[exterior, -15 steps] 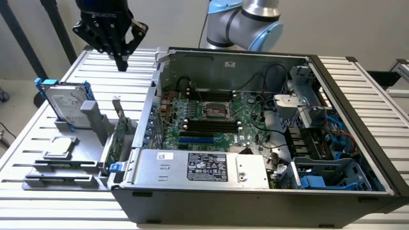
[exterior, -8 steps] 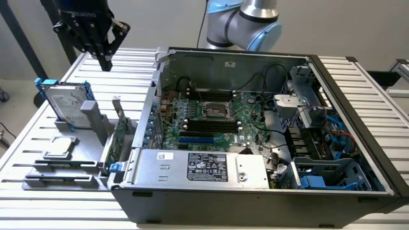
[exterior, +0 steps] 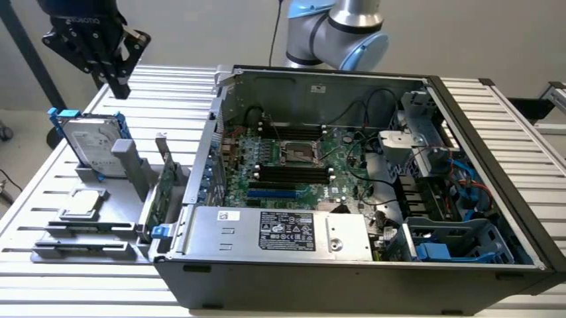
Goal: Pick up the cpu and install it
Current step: 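Reach for the cpu, then pick up the cpu and move it towards the insertion slot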
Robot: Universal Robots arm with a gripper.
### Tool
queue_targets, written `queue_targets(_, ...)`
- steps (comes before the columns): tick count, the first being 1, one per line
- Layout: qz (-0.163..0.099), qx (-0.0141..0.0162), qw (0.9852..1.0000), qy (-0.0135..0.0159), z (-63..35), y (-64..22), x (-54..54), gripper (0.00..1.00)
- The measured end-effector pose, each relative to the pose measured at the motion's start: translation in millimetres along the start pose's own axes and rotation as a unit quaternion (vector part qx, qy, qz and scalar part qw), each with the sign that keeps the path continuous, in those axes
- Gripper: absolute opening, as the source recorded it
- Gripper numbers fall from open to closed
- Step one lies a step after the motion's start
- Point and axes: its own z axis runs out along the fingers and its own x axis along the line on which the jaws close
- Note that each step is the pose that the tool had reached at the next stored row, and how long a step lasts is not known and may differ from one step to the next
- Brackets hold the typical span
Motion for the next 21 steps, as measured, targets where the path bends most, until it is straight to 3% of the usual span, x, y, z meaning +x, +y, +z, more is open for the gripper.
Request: queue_targets(21,0.0,0.0,1.0,0.0001,1.2,-17.0,94.5,0.11)
